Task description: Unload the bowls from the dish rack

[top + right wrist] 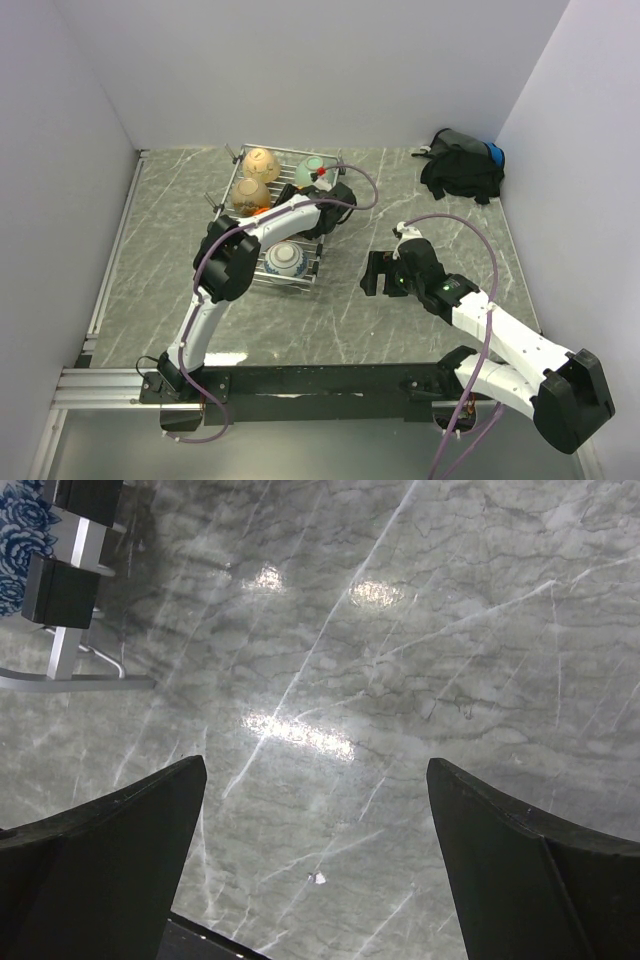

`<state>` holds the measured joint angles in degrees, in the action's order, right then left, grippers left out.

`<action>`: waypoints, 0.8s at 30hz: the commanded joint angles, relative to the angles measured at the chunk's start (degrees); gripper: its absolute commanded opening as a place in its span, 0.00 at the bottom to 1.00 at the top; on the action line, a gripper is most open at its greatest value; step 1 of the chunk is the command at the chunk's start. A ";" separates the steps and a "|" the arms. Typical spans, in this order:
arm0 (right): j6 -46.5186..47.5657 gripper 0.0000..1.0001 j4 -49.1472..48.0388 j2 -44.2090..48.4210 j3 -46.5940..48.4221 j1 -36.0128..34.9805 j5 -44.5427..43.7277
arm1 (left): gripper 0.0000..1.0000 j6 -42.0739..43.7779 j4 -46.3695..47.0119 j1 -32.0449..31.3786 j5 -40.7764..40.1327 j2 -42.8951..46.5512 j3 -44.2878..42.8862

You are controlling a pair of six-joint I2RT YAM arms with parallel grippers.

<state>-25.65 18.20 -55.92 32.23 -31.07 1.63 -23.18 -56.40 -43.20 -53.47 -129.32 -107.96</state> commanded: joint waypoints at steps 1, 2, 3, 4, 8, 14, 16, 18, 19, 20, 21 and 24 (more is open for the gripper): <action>0.51 1.00 -1.85 0.46 -0.15 0.22 -0.05 | 0.81 1.03 -1.96 0.13 -1.72 3.01 0.03; 0.51 1.00 -1.76 0.46 -0.06 0.22 0.04 | 0.78 1.38 -1.17 0.13 -1.72 3.37 0.29; 0.51 1.00 -1.76 0.55 -0.06 0.22 0.04 | 0.72 1.47 -0.91 0.13 -1.64 3.72 0.82; 0.43 1.00 -1.85 0.55 -0.06 0.22 0.13 | 0.69 1.56 -0.82 0.13 -1.55 4.33 1.08; 0.25 1.00 -1.58 0.81 0.03 0.22 -0.13 | 0.63 1.38 -1.25 0.13 -1.28 4.95 0.82; 0.51 1.00 -1.32 1.34 0.55 0.22 -0.22 | 0.53 1.12 -1.96 0.13 -0.93 6.18 -0.76; 0.69 1.00 -1.15 1.78 0.73 0.22 -1.36 | 0.51 1.38 -1.69 0.13 -0.50 7.23 -0.93; 0.86 1.00 -1.84 2.22 0.91 0.22 -1.45 | 0.46 1.47 -1.34 0.13 -0.14 8.28 -1.11; 1.04 1.00 -2.28 3.00 0.91 0.13 -1.28 | 0.44 1.56 -1.08 0.13 0.03 8.73 -1.11; 1.13 1.00 -2.81 3.45 0.82 0.22 -1.02 | 0.42 1.56 -0.90 0.13 0.38 9.17 -1.20; 1.13 1.00 -4.29 3.80 0.73 0.22 -0.32 | 0.41 1.65 -0.64 0.13 0.56 10.04 -1.28; 1.13 1.00 -8.50 5.03 0.20 0.22 2.49 | 0.40 2.00 0.76 0.13 1.09 11.62 -0.94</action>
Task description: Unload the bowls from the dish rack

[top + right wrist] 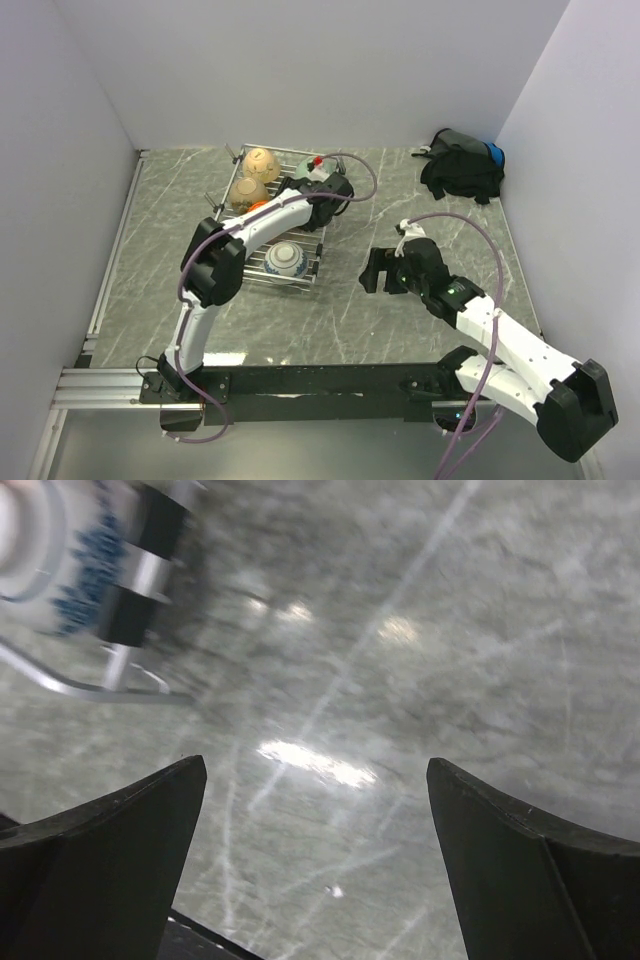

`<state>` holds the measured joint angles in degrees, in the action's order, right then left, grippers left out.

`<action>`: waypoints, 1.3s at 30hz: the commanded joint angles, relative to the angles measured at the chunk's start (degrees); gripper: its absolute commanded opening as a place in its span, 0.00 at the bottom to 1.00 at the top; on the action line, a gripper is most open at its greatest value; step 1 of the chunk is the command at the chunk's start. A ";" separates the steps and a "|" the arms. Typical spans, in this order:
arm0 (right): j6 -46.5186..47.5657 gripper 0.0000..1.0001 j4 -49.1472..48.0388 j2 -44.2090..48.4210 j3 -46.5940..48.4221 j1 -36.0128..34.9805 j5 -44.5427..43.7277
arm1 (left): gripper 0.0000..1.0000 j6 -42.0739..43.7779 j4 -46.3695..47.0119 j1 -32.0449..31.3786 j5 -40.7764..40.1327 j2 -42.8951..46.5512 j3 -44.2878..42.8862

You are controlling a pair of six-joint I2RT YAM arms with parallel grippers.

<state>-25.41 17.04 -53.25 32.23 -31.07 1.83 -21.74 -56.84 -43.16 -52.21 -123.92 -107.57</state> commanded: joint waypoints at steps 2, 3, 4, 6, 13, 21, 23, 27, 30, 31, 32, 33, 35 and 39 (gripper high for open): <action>1.50 1.00 -11.39 3.42 -1.19 0.13 6.33 | 0.38 0.91 2.08 0.44 1.22 6.93 -1.41; 2.11 1.00 -16.11 3.86 -1.81 0.13 7.57 | 0.37 0.82 2.00 0.62 1.92 7.46 -1.68; 2.20 1.00 -18.51 4.73 -2.34 0.13 8.71 | 0.36 0.73 2.08 0.79 2.54 7.72 -2.46; 3.25 1.00 -26.65 5.53 -4.18 0.05 10.65 | 0.34 0.38 1.82 1.14 4.38 8.60 -3.52; 4.67 1.00 -39.00 -1.31 -1.91 0.13 15.74 | 0.34 -1.02 4.10 2.11 11.50 13.87 -4.85; -1.12 1.00 -66.04 -12.55 -2.35 0.39 24.36 | 0.31 -5.50 9.72 6.14 23.10 23.17 -0.11; -2.45 1.00 -70.10 -15.02 -1.12 0.40 26.91 | 0.31 -7.35 12.44 7.12 26.87 25.29 2.88; -3.34 1.00 -74.69 -21.78 2.83 0.40 28.67 | 0.33 -9.99 16.14 7.65 31.81 30.39 6.40; -2.72 1.00 -76.88 -25.91 6.17 0.31 30.34 | 0.32 -12.53 18.86 7.91 35.40 32.94 8.69; -2.63 1.00 -77.15 -26.89 7.14 0.39 30.95 | 0.32 -13.85 19.65 8.09 36.38 33.56 10.17; -2.54 1.00 -77.33 -27.95 9.32 0.31 31.74 | 0.31 -14.55 20.44 8.18 37.08 34.26 10.88; -2.54 1.00 -77.33 -29.87 10.39 0.22 32.79 | 0.31 -15.17 22.02 8.35 38.57 35.40 11.59; -2.54 1.00 -77.68 -31.64 13.19 0.13 33.59 | 0.30 -16.84 23.26 8.53 39.54 36.64 13.26; -1.32 1.00 -76.11 -35.85 17.25 -0.13 35.08 | 0.30 -19.13 25.11 8.53 42.01 38.05 14.49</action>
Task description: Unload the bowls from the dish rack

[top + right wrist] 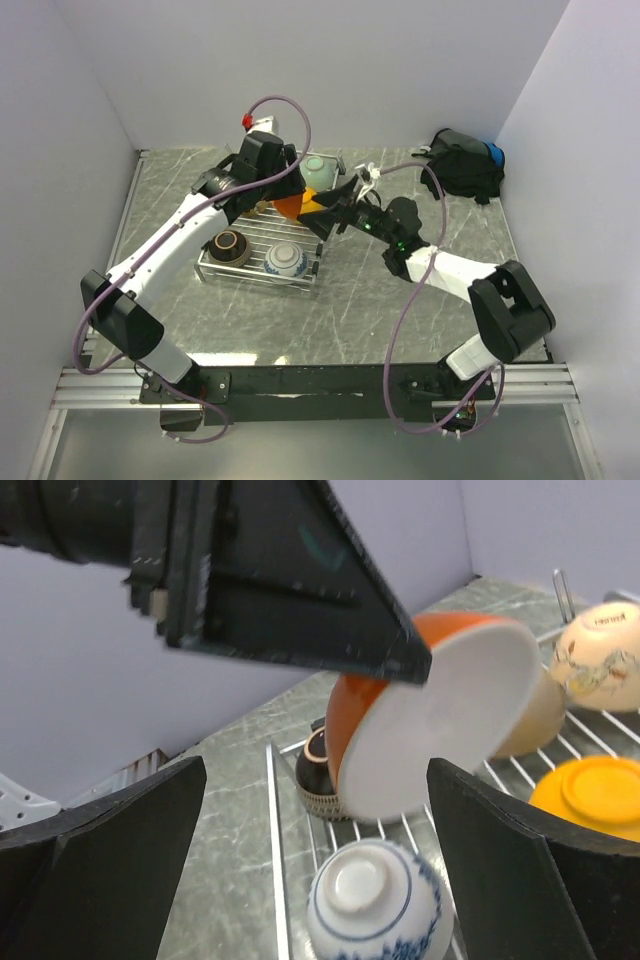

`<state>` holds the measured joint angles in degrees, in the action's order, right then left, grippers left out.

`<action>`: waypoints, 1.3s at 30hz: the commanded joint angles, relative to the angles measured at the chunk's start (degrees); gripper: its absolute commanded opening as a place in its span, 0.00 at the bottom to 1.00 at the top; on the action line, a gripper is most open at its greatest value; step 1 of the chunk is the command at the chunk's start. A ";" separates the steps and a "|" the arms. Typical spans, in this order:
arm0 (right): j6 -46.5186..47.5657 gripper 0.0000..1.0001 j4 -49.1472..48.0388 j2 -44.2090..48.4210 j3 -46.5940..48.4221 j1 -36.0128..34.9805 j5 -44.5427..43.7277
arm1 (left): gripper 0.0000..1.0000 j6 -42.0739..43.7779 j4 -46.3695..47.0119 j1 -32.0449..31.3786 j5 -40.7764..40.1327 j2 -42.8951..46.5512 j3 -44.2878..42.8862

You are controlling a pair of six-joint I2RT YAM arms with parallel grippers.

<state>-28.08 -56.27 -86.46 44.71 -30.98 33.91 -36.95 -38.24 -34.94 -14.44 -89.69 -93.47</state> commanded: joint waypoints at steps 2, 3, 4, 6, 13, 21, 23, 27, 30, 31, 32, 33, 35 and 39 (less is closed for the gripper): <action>1.97 1.00 -1.74 -3.72 6.97 -0.31 3.53 | 0.30 -4.44 7.30 0.40 5.38 4.43 0.92; 2.15 0.99 -1.30 -4.76 7.49 -0.39 3.97 | 0.30 -4.80 7.56 0.31 5.82 4.61 1.01; 2.15 0.96 -1.21 -5.21 8.46 -0.39 4.84 | 0.30 -4.97 8.09 0.40 6.43 4.79 1.45; 2.32 0.90 -0.34 -6.26 9.43 -0.74 5.64 | 0.30 -5.50 8.44 0.40 6.88 5.05 1.80; 4.52 0.26 3.45 -6.01 10.31 -2.06 6.87 | 0.29 -6.56 10.55 0.40 8.11 6.11 4.08; 8.38 0.00 9.76 -0.92 7.94 -2.06 5.91 | 0.50 -5.77 13.09 0.40 9.69 9.35 8.29; 11.62 0.00 15.45 1.62 7.15 -2.06 4.59 | 0.81 -4.54 14.07 0.40 9.52 12.15 10.57; 18.57 0.00 29.61 6.46 6.79 -1.98 -2.42 | 0.99 -0.85 15.21 0.40 5.14 18.31 14.62; 23.93 0.00 43.05 10.33 7.67 -1.72 -11.45 | 0.99 4.24 16.09 0.40 2.06 24.28 18.93; 25.60 0.00 46.74 11.99 8.20 -1.54 -13.93 | 0.99 5.56 16.79 0.40 -0.74 27.61 20.33; 26.31 0.00 54.00 12.71 8.90 -1.19 -17.01 | 0.99 8.88 17.49 0.48 -1.99 29.38 24.00; 26.75 0.00 57.47 13.32 10.38 -0.58 -19.65 | 0.99 10.48 18.11 0.49 -3.48 31.14 26.04; 27.55 0.00 66.32 13.94 11.89 1.00 -25.37 | 1.00 15.56 20.47 0.48 -7.70 36.24 32.69; 29.04 0.00 75.94 12.46 16.18 7.85 -28.37 | 0.99 21.47 22.24 0.49 -13.77 42.57 41.42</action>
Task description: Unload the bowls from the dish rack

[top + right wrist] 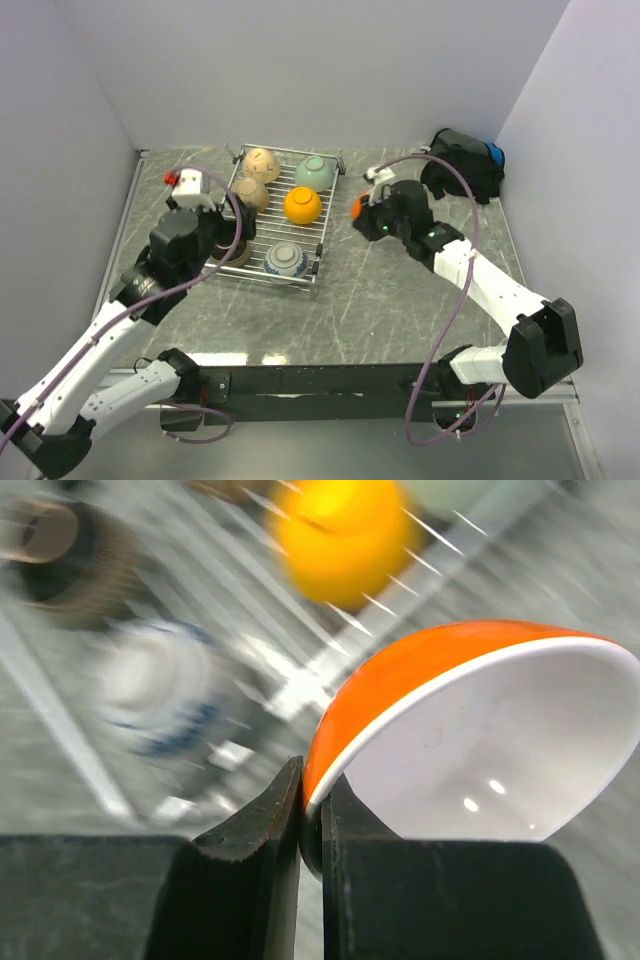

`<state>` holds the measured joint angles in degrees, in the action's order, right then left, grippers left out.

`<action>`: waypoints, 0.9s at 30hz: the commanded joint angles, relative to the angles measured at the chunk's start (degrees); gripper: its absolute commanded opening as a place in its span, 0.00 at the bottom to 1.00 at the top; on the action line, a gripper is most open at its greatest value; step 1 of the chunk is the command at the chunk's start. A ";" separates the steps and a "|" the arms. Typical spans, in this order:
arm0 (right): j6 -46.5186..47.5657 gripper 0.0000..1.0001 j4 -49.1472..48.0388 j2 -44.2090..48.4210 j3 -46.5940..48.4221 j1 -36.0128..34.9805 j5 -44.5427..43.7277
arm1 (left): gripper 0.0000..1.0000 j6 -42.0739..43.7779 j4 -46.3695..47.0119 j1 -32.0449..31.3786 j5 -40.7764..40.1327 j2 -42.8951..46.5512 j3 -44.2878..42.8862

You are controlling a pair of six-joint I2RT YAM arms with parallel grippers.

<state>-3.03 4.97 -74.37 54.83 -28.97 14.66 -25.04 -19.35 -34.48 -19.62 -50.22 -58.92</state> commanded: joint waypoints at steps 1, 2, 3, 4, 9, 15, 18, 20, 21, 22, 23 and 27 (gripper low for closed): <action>4.26 0.00 16.54 -1.20 7.21 8.64 -9.55 | 0.99 10.18 3.53 0.03 -9.47 4.85 8.10; 4.43 0.00 20.13 -2.26 8.61 9.71 -11.56 | 0.99 10.97 4.14 0.03 -10.95 5.73 10.38; 4.52 0.00 21.90 -3.58 11.59 10.59 -13.32 | 0.99 11.06 4.50 -0.06 -11.58 6.44 11.53; 4.61 0.00 23.92 -6.64 13.44 11.99 -14.55 | 0.99 10.98 4.67 0.03 -12.19 7.58 12.41; 5.14 0.00 37.90 -18.51 26.54 16.92 -18.25 | 0.99 8.70 5.04 0.03 -13.87 9.87 14.71; 4.43 0.00 45.91 -30.30 33.23 19.57 -24.48 | 0.99 8.69 5.82 0.20 -14.39 11.98 16.29; 4.78 0.00 47.76 -34.43 34.99 20.00 -25.64 | 0.99 8.51 5.73 1.16 -14.14 11.98 15.94; 4.96 0.00 48.03 -36.63 35.78 20.18 -25.29 | 0.99 8.16 5.55 1.78 -13.08 11.98 15.85; 5.05 0.00 48.11 -37.25 36.05 20.27 -25.29 | 0.99 8.08 5.47 2.39 -12.64 11.98 15.94; 5.14 0.00 48.46 -38.30 36.31 20.27 -25.20 | 0.99 7.99 5.64 2.57 -11.94 12.07 15.94; 5.14 0.00 48.64 -38.92 37.01 20.36 -25.46 | 0.99 7.90 5.64 2.84 -11.68 11.98 15.94; 4.96 0.02 49.43 -40.94 38.25 20.36 -25.82 | 1.00 7.81 5.64 3.71 -10.53 11.72 15.85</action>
<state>1.37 52.40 -115.20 88.53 -8.84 -8.82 -16.86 -15.70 -31.68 -31.79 -38.59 -43.07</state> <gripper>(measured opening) 0.137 0.995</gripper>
